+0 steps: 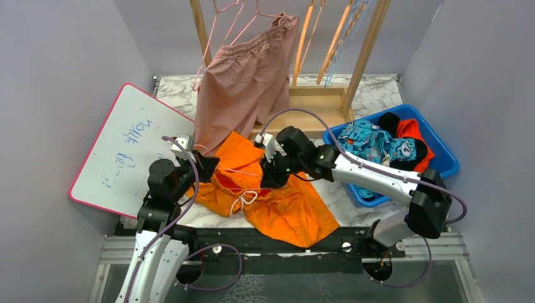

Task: Remove the shorts from the hanger
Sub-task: Remove the shorts from the clothes rod.

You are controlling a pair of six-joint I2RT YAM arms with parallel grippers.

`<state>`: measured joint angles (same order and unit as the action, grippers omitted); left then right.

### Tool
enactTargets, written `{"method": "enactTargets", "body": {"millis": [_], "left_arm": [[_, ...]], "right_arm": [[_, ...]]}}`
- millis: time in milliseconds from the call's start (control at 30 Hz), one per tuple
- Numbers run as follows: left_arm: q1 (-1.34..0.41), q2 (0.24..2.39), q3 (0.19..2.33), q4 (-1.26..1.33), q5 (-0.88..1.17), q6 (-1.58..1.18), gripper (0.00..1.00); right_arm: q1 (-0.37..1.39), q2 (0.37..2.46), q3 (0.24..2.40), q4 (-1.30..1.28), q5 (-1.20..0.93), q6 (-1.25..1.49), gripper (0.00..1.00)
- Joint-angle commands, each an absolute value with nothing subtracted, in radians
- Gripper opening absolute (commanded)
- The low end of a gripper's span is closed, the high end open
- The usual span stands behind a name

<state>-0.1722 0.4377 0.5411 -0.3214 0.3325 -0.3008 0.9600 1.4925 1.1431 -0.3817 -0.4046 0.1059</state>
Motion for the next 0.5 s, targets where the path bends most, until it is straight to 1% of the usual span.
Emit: {"method": "enactTargets", "body": {"millis": [0,33,67,100,167,267,333,400,467], "left_arm": [[-0.169,0.438,0.538,-0.292,0.318,-0.288,0.03],[-0.169,0.439,0.538,-0.295,0.31,-0.288,0.05],[-0.169,0.439,0.539,-0.298,0.305,-0.288,0.09],[-0.169,0.439,0.54,-0.298,0.304,-0.288,0.17],[-0.169,0.441,0.54,-0.298,0.305,-0.288,0.3],[-0.168,0.437,0.54,-0.298,0.307,-0.287,0.56],[-0.169,0.433,0.54,-0.298,0.313,-0.286,0.7],[-0.169,0.428,0.539,-0.299,0.316,-0.285,0.77],[-0.168,0.424,0.54,-0.298,0.315,-0.285,0.81]], "right_arm": [[0.957,1.448,1.109,-0.309,-0.355,0.17,0.1],[0.958,1.431,1.089,-0.285,-0.369,0.175,0.04],[0.957,1.417,1.075,-0.27,-0.377,0.179,0.02],[0.957,1.404,1.062,-0.264,-0.379,0.183,0.01],[0.958,1.379,1.045,-0.266,-0.368,0.187,0.01],[0.957,1.338,1.015,-0.284,-0.334,0.197,0.01],[0.957,1.297,0.992,-0.288,-0.303,0.208,0.01],[0.957,1.259,0.968,-0.29,-0.263,0.225,0.01],[0.957,1.219,0.947,-0.298,-0.228,0.245,0.01]]}}
